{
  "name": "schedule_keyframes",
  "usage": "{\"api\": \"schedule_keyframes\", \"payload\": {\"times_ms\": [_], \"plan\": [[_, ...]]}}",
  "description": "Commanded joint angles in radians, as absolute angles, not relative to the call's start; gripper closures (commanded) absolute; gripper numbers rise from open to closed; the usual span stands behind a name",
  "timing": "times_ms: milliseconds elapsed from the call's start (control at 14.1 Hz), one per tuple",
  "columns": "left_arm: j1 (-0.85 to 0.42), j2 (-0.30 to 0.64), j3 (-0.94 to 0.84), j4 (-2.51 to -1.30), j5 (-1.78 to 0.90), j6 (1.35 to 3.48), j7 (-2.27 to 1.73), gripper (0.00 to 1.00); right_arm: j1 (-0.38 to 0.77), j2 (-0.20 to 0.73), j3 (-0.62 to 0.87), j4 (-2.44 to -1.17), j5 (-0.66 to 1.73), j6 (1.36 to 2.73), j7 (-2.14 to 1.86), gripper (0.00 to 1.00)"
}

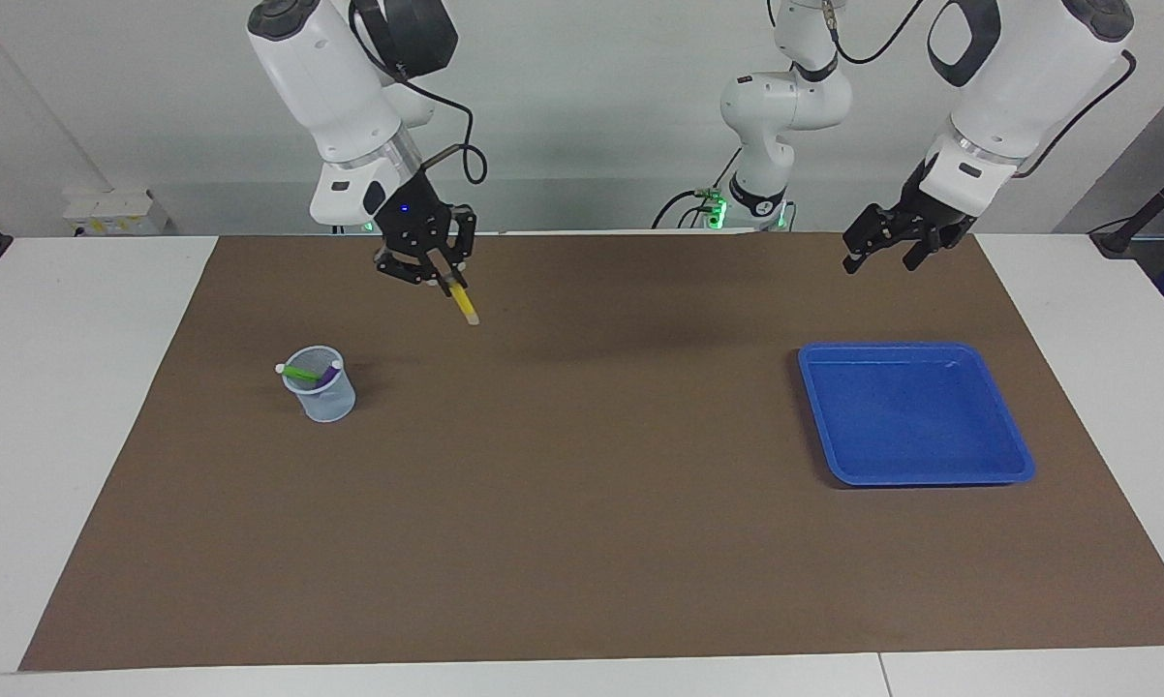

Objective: Right arm passes pens to left for tray arrangement
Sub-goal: 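Carry the yellow pen toward the left gripper while the left gripper opens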

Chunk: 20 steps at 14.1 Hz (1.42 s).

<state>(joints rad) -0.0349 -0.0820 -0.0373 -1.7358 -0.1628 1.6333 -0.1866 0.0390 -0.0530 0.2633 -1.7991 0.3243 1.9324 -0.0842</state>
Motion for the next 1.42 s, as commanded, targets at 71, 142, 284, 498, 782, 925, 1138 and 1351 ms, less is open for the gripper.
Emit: {"api": "schedule_keyframes", "payload": {"times_ms": [71, 142, 284, 498, 782, 925, 1138, 1351], "plan": [[-0.044, -0.114, -0.031, -1.776, -0.297, 1.651, -0.349, 0.00, 0.110, -0.034, 0.265, -1.796, 0.429, 2.061, 0.225, 1.00], [-0.044, -0.115, -0.029, -1.784, -0.340, 1.657, -0.414, 0.00, 0.135, -0.034, 0.265, -1.811, 0.448, 2.109, 0.297, 1.00], [-0.044, -0.130, -0.029, -1.813, -0.421, 1.690, -0.529, 0.00, 0.191, -0.034, 0.264, -1.845, 0.486, 2.225, 0.417, 1.00], [-0.048, -0.166, -0.031, -1.900, -0.518, 1.808, -0.697, 0.00, 0.277, -0.005, 0.264, -1.873, 0.518, 2.409, 0.592, 1.00], [-0.058, -0.176, -0.032, -1.933, -0.595, 1.896, -0.895, 0.00, 0.347, 0.043, 0.265, -1.875, 0.518, 2.578, 0.695, 1.00], [-0.074, -0.179, -0.031, -1.971, -0.636, 1.959, -0.966, 0.00, 0.356, 0.044, 0.264, -1.876, 0.518, 2.597, 0.699, 1.00], [-0.106, -0.199, -0.032, -2.037, -0.698, 2.093, -1.083, 0.00, 0.380, 0.073, 0.268, -1.887, 0.518, 2.678, 0.706, 1.00], [-0.149, -0.196, -0.032, -2.048, -0.716, 2.154, -1.134, 0.00, 0.463, 0.133, 0.267, -1.884, 0.522, 2.840, 0.802, 1.00]]}}
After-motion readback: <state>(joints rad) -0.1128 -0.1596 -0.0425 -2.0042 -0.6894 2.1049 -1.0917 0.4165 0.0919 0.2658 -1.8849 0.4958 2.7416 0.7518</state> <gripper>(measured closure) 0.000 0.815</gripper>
